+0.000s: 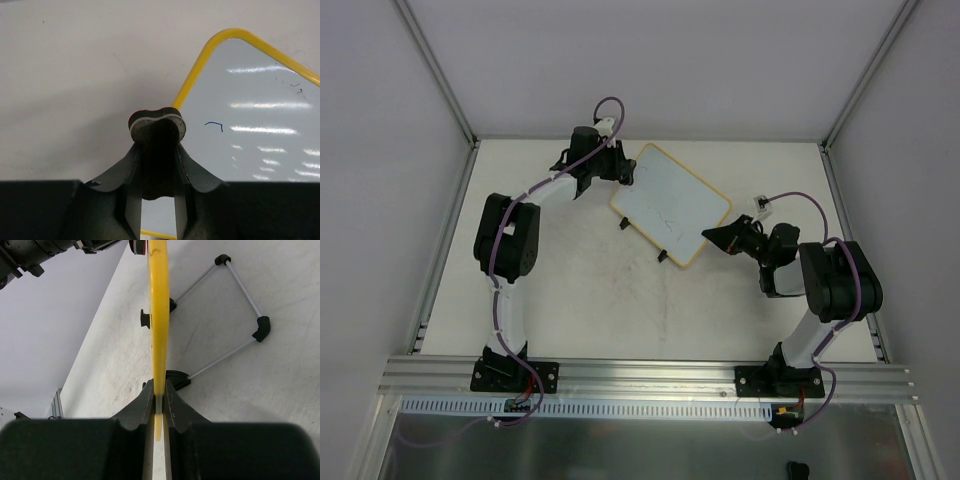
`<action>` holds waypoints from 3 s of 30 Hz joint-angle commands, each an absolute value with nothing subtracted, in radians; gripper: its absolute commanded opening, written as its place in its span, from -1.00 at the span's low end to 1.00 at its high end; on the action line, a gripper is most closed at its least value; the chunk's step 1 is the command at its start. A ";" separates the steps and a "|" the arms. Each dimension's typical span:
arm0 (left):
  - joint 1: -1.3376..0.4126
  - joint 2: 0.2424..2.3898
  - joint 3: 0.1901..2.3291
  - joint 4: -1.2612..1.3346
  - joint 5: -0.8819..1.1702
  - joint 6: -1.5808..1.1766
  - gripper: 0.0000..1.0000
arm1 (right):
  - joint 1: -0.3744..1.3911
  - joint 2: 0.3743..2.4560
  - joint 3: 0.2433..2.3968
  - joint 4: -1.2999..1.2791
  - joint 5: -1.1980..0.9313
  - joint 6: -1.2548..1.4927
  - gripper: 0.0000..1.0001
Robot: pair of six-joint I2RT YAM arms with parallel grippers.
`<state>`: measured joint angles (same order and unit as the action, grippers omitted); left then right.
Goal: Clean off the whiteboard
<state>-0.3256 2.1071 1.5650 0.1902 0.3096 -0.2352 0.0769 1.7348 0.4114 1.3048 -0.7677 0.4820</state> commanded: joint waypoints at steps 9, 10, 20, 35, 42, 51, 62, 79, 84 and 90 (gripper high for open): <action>-0.379 2.105 1.649 0.176 0.299 -0.215 -1.00 | 0.089 1.746 0.434 1.531 -0.799 0.437 -1.00; -0.386 2.103 1.651 0.178 0.276 -0.203 -1.00 | 0.089 1.746 0.434 1.531 -0.799 0.439 -1.00; -0.429 2.151 1.669 0.190 0.247 -0.208 -1.00 | 0.089 1.746 0.436 1.531 -0.798 0.437 -1.00; -0.598 2.154 1.565 0.299 0.342 -0.316 -1.00 | 0.091 1.747 0.436 1.532 -0.802 0.437 -1.00; -0.604 2.105 1.528 0.322 0.302 -0.311 -1.00 | 0.091 1.746 0.436 1.531 -0.802 0.437 -1.00; -0.468 2.108 1.552 0.268 0.318 -0.330 -1.00 | 0.087 1.744 0.439 1.531 -0.811 0.436 -1.00; -0.355 2.106 1.456 0.285 0.308 -0.342 -1.00 | 0.077 1.753 0.446 1.531 -0.828 0.443 -1.00; -0.344 2.025 1.293 0.212 0.252 -0.514 -1.00 | 0.077 1.752 0.443 1.531 -0.825 0.442 -1.00; -0.353 2.031 1.288 0.216 0.255 -0.506 -1.00 | 0.077 1.752 0.443 1.531 -0.825 0.442 -1.00; -0.374 2.062 1.367 0.210 0.279 -0.497 -1.00 | 0.078 1.753 0.446 1.531 -0.828 0.443 -1.00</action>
<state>-0.3489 2.0438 1.3197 0.2741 0.2760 -0.4988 0.0761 1.7458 0.4225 1.3041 -0.7998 0.4858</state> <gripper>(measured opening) 0.225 0.096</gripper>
